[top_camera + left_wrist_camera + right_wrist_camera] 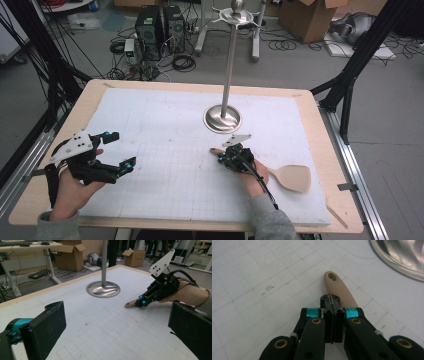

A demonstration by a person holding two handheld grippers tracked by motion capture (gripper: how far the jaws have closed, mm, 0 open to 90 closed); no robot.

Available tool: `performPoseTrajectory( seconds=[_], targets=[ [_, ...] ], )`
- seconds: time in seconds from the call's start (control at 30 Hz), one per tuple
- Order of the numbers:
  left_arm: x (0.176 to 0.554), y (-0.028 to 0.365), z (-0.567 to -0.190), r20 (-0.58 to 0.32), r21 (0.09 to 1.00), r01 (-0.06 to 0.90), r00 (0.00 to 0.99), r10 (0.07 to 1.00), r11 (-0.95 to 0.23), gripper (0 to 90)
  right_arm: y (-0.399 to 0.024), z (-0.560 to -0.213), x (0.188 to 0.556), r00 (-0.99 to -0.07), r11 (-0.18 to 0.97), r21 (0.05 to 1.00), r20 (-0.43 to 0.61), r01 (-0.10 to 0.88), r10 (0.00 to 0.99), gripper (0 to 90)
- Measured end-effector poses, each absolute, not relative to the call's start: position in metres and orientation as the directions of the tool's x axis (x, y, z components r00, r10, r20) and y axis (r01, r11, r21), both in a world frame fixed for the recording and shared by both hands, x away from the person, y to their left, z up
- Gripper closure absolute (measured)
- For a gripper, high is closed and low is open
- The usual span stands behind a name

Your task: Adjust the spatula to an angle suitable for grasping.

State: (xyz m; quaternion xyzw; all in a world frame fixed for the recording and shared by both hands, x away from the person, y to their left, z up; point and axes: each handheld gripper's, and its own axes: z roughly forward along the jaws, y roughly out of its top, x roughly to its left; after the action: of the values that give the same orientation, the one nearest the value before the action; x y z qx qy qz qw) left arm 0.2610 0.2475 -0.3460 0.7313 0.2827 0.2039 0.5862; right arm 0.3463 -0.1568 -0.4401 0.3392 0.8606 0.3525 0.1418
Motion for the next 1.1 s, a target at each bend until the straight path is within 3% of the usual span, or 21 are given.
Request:
performPoseTrajectory(
  seconds=[1.1],
  targets=[
    [0.256, 0.253, -0.344, -0.031, 0.975, 0.167, 0.749, 0.662, -0.144, 1.9, -0.168, -0.443, 0.379, -0.638, 0.452, 0.725, -0.022, 0.519, 0.770, 90.0]
  ],
)
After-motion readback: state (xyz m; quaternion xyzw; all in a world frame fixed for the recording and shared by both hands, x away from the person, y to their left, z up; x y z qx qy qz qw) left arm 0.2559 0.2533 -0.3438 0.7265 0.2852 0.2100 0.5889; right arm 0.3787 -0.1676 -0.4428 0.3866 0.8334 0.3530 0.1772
